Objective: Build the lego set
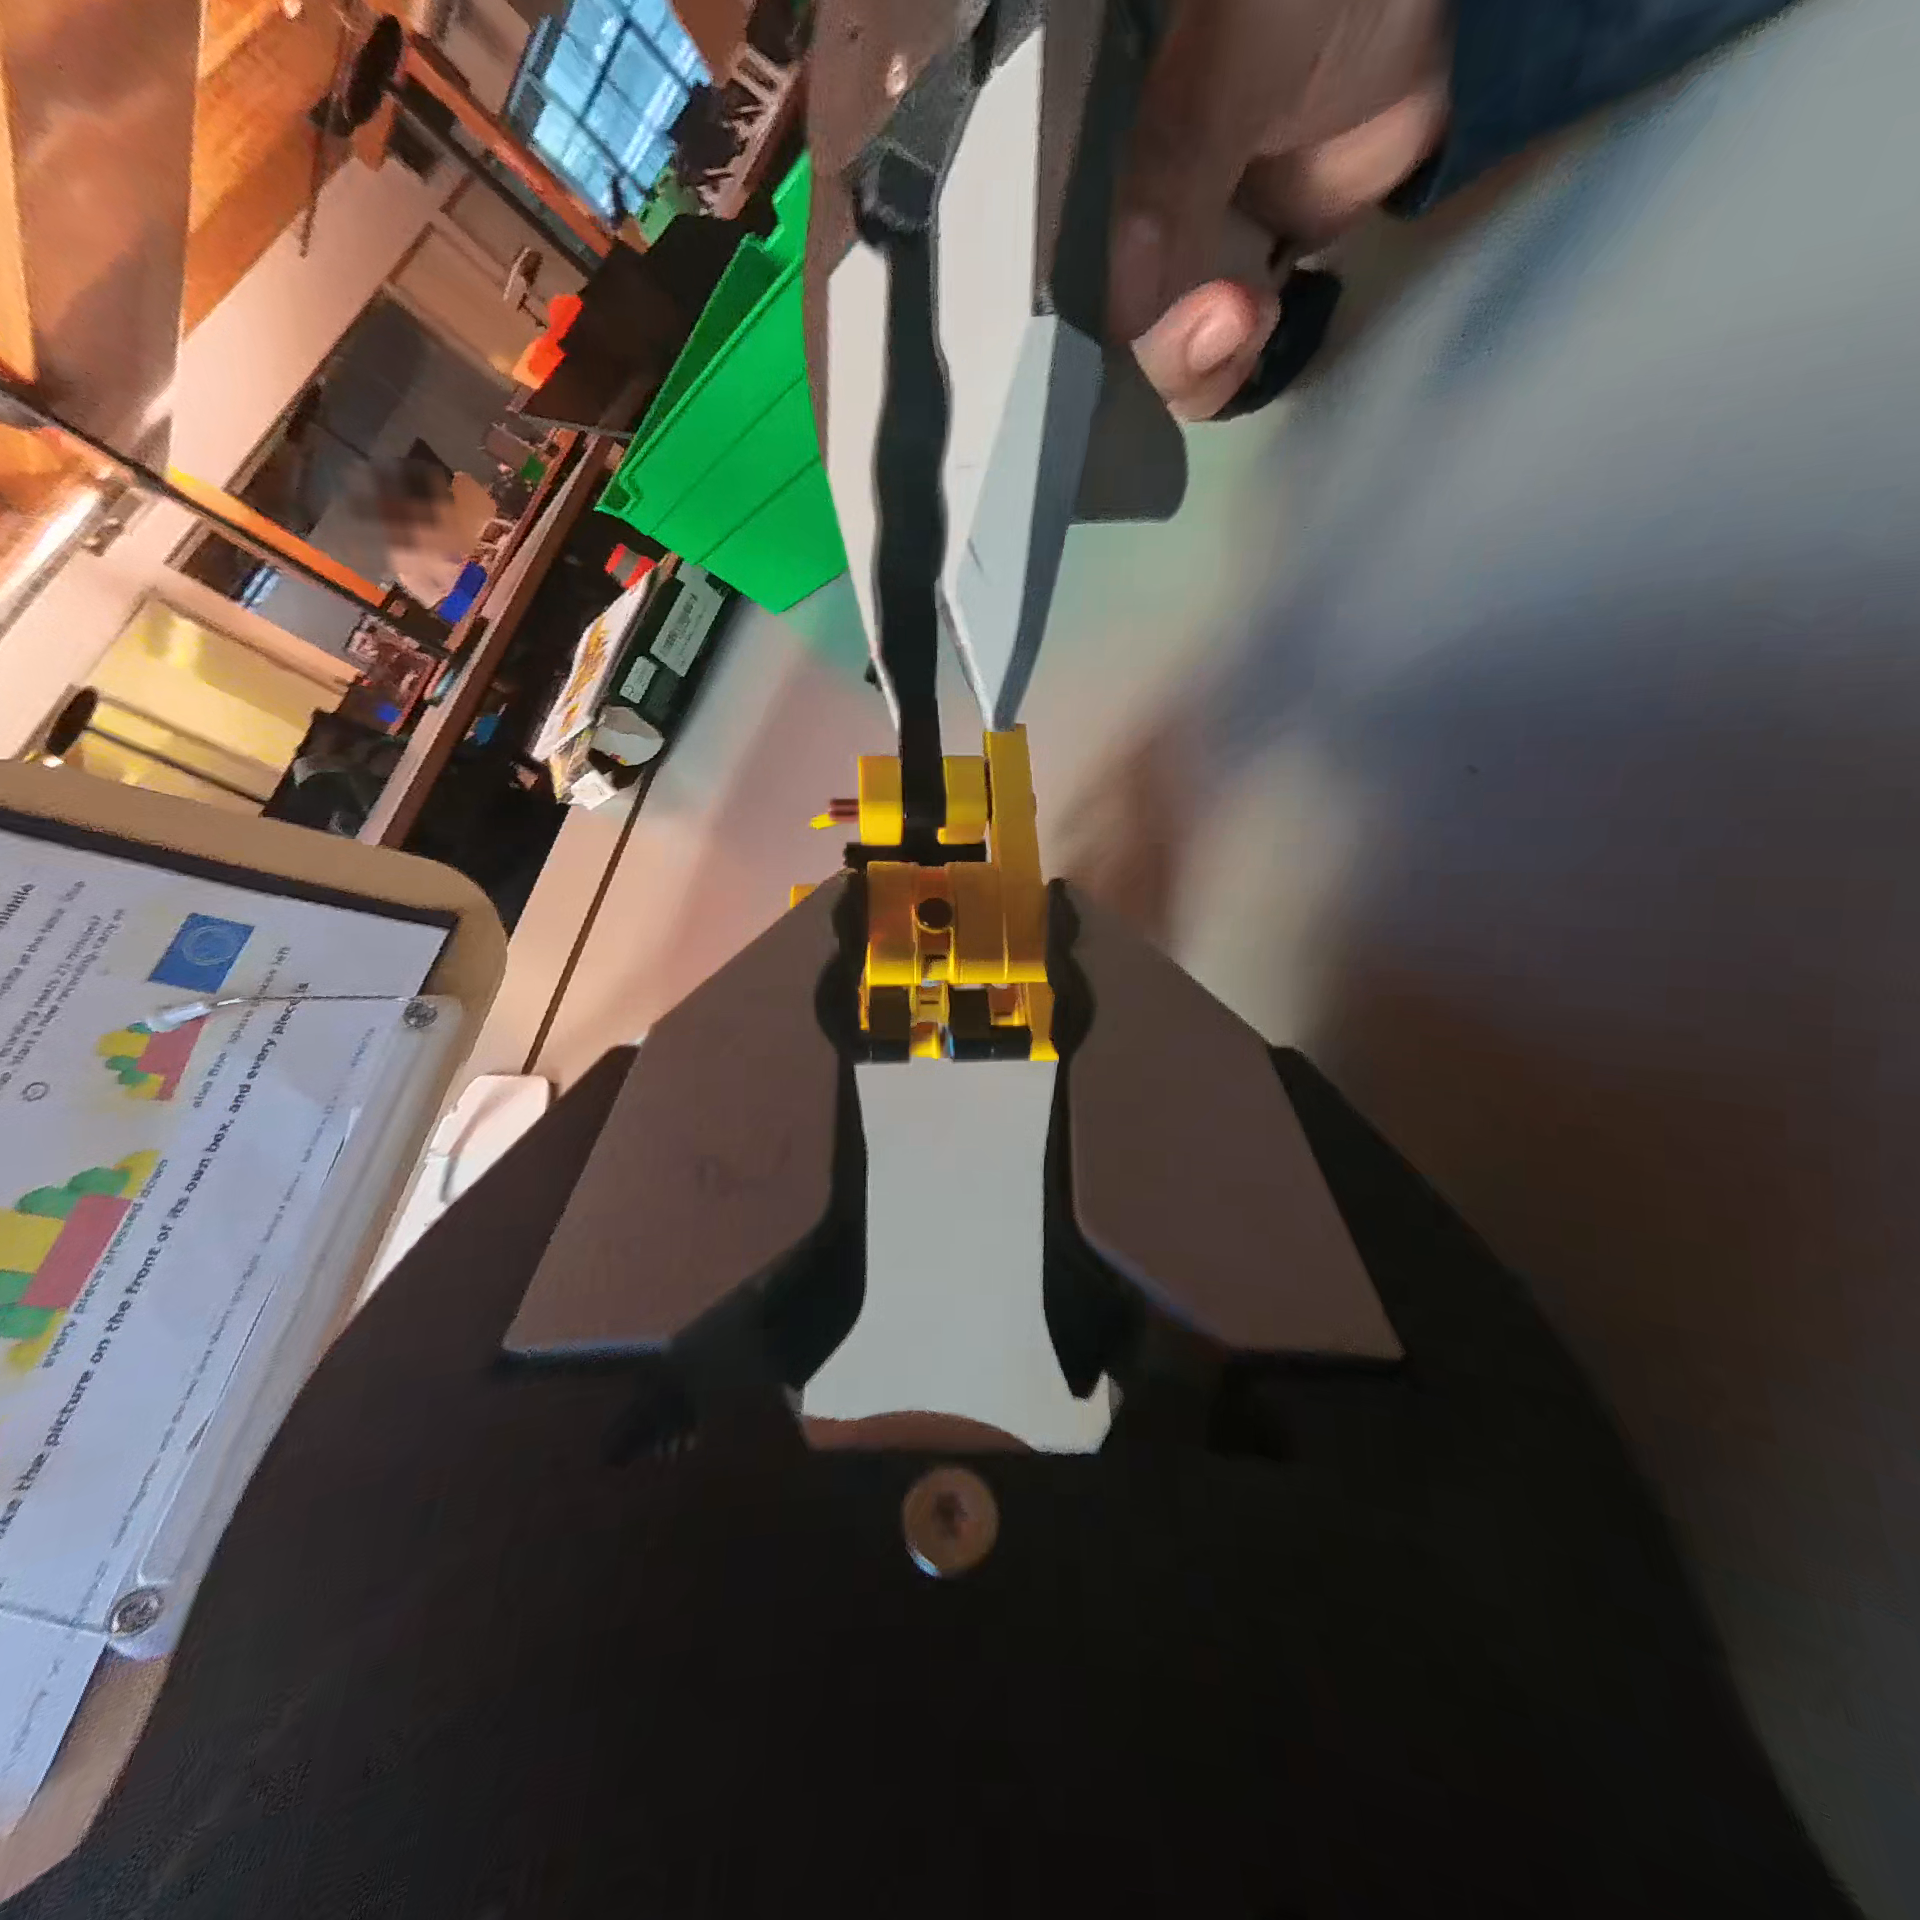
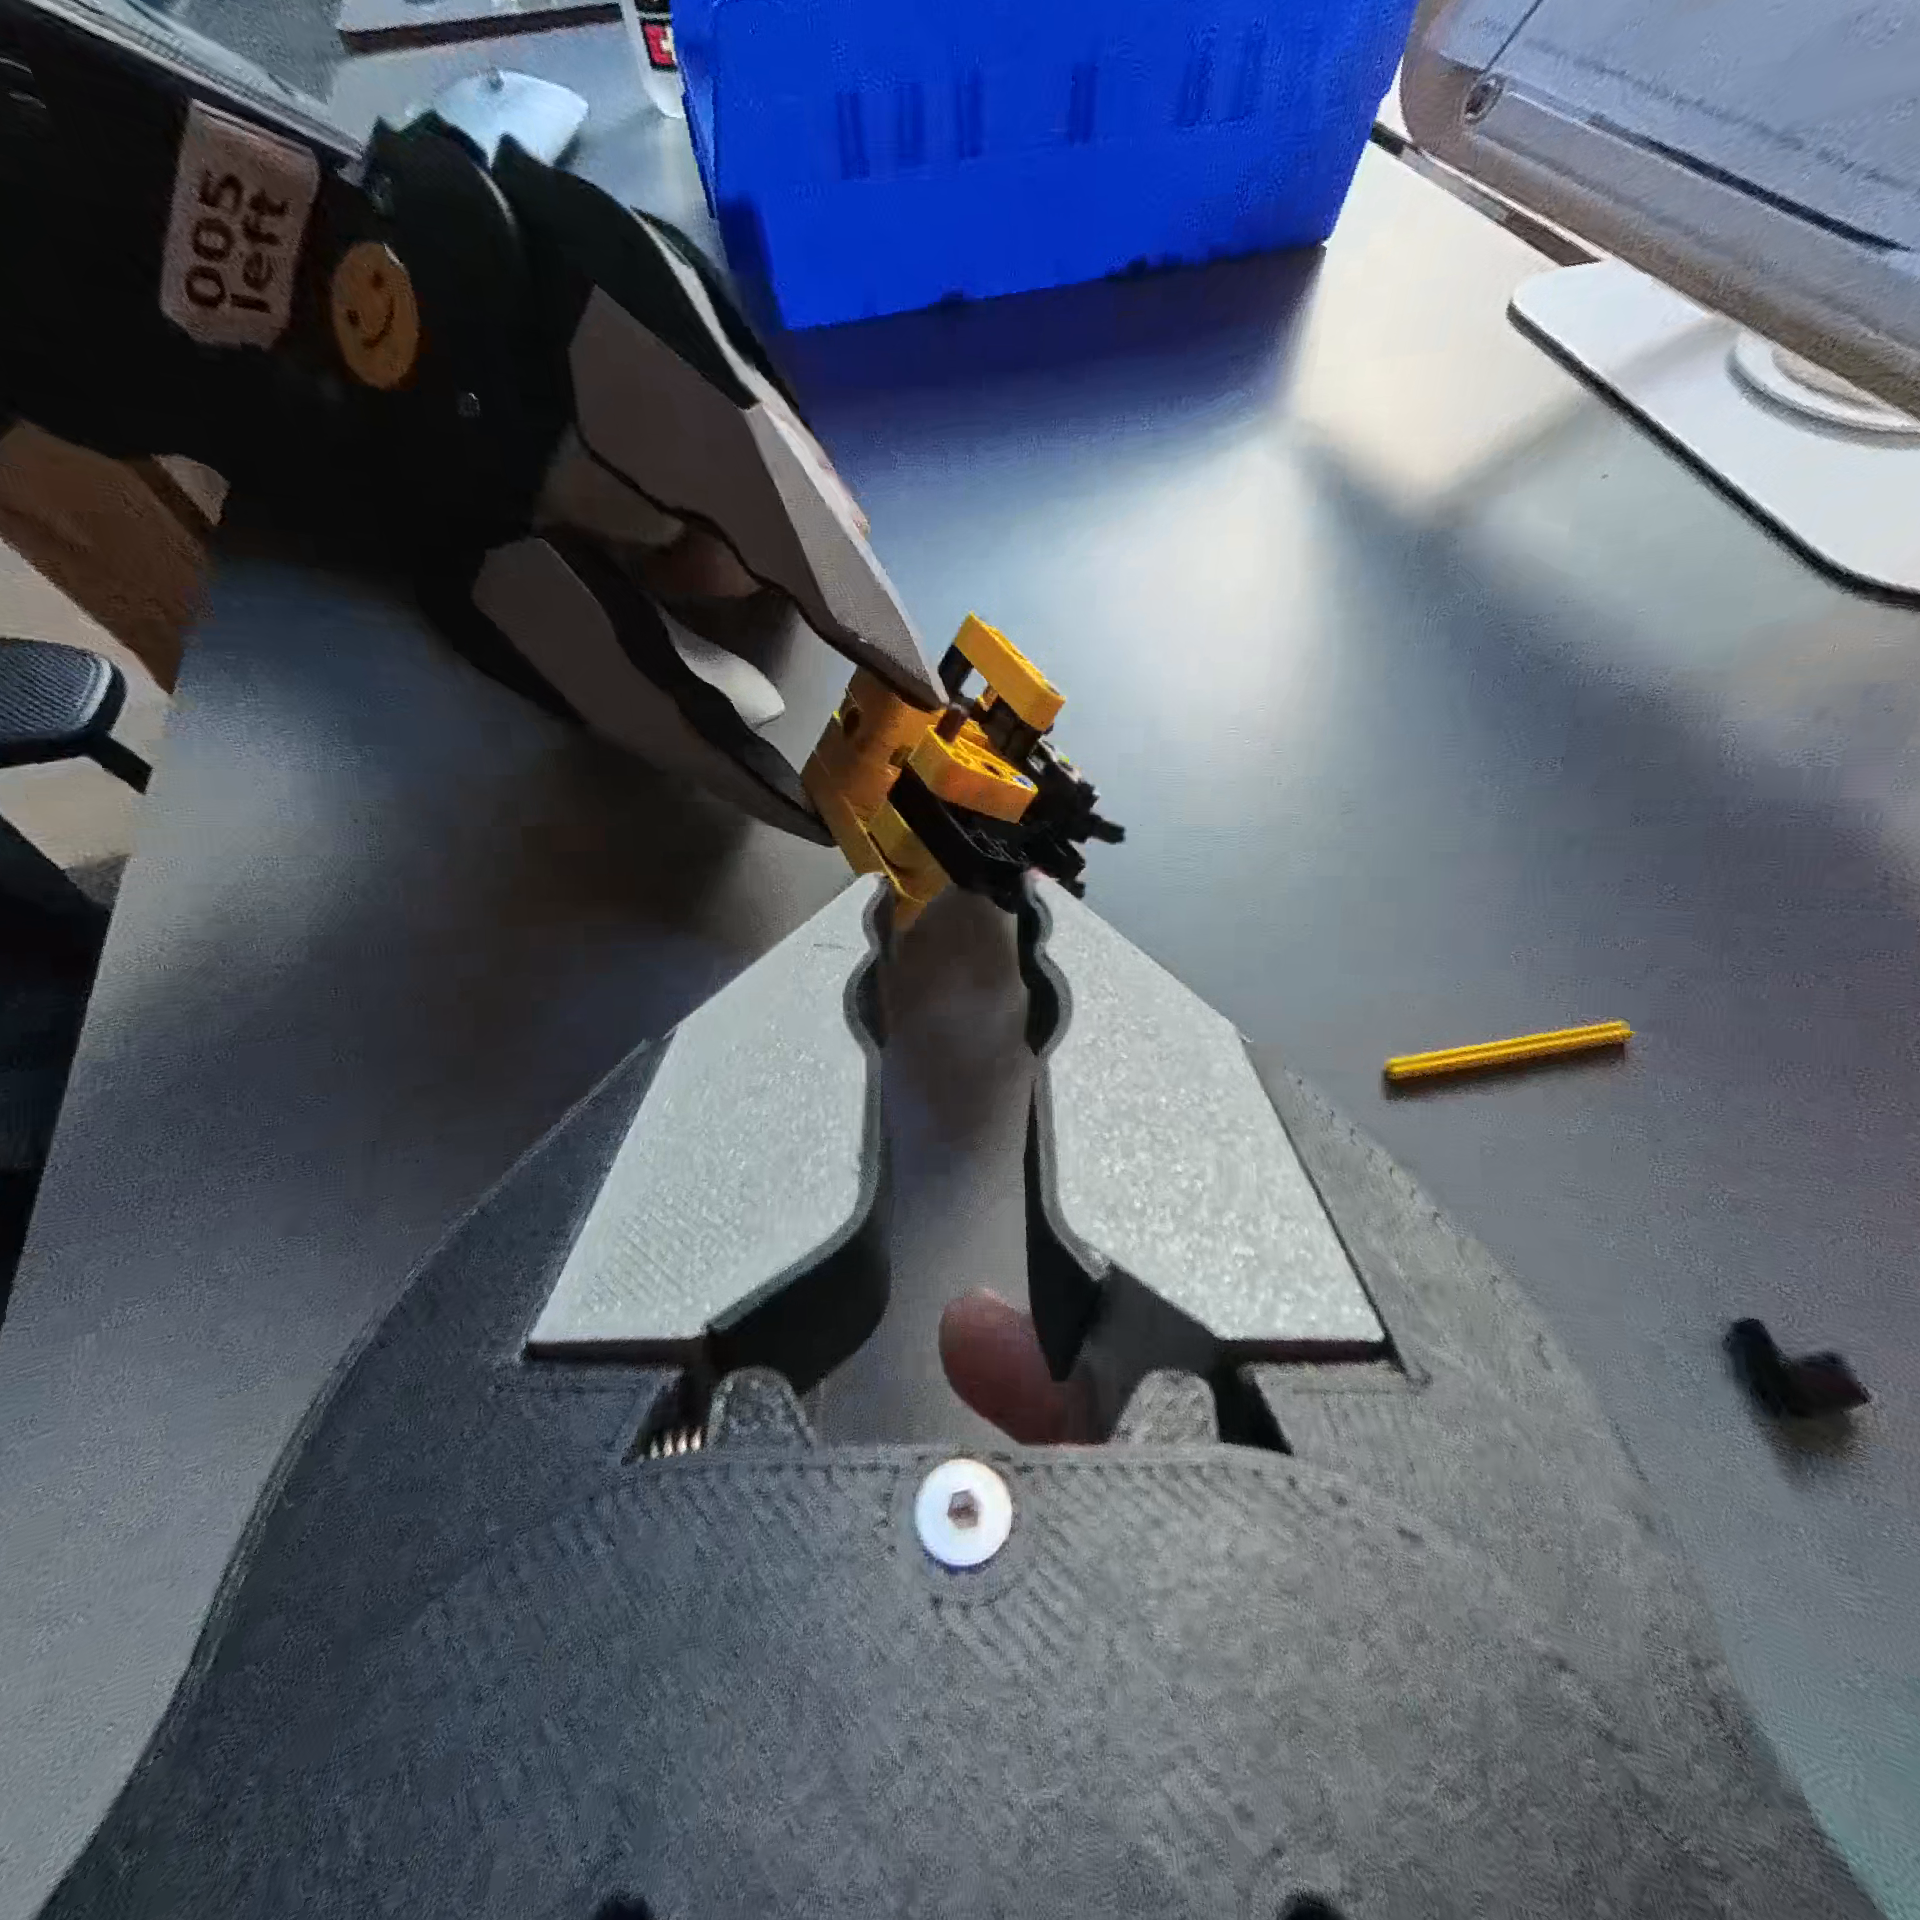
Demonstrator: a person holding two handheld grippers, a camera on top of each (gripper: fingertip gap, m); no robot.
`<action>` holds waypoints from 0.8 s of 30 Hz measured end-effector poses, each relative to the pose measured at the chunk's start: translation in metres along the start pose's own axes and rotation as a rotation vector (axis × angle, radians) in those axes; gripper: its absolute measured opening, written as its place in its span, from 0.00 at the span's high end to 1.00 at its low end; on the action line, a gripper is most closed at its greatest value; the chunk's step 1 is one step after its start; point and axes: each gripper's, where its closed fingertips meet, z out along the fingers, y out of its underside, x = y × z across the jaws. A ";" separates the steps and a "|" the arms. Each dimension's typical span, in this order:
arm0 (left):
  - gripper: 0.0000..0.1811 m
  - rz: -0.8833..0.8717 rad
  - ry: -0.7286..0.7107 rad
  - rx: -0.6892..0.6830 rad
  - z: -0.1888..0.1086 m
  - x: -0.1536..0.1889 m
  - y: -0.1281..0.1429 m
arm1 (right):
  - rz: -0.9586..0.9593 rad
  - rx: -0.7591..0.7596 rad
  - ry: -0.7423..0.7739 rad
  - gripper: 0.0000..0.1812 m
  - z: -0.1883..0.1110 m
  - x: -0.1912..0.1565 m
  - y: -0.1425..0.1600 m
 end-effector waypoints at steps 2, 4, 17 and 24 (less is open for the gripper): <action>0.83 0.016 0.033 -0.003 -0.001 0.004 0.003 | 0.040 -0.001 -0.028 0.95 0.000 0.000 0.003; 0.83 -0.001 0.073 0.007 -0.001 0.007 0.002 | 0.044 0.011 -0.049 0.95 0.000 0.000 0.004; 0.83 -0.208 0.335 0.087 -0.011 0.014 -0.006 | -0.578 -0.082 0.175 0.96 0.004 -0.017 -0.003; 0.83 -0.102 0.221 0.042 -0.010 0.003 0.006 | -0.407 -0.072 0.268 0.96 0.012 -0.004 -0.010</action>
